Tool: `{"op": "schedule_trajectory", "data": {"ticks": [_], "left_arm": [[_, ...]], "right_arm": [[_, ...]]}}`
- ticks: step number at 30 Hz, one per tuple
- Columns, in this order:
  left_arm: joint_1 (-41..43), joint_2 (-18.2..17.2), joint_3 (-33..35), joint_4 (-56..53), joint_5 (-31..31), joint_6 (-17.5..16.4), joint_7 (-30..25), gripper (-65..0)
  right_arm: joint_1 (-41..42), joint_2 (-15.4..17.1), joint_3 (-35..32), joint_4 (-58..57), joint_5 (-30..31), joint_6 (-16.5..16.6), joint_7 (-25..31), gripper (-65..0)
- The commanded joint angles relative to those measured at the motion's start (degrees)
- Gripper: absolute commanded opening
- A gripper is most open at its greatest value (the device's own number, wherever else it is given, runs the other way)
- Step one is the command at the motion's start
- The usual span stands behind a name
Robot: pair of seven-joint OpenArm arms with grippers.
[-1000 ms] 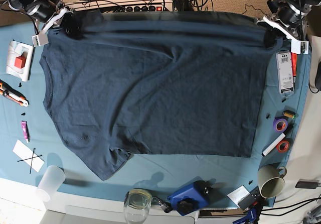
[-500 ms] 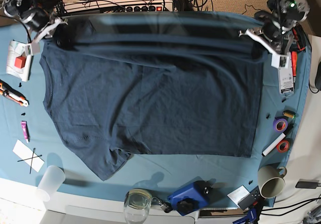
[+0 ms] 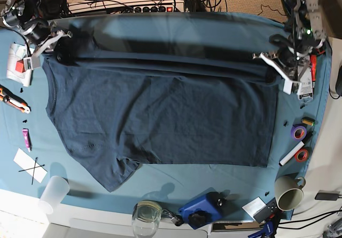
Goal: Fold the T-shirt properly
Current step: 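Carry the edge across the shirt body and lower it down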
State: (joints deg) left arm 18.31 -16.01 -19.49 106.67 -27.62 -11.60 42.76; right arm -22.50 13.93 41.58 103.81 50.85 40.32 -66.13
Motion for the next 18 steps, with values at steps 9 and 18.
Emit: {"op": "schedule_trajectory", "data": {"ticks": [9, 18], "left_arm": [[-7.17, -2.03, -0.02, 0.48, 3.19, 1.49, -1.33, -65.0], [-15.17, -2.1, 4.37, -9.64, 6.08, 1.51, -3.67, -65.0]], "right_arm": [[5.53, 1.01, -4.7, -5.31, -5.2, -0.35, 5.55, -65.0], [16.26, 1.01, -6.4, -15.74, -7.34, -0.32, 7.67, -65.0]]}}
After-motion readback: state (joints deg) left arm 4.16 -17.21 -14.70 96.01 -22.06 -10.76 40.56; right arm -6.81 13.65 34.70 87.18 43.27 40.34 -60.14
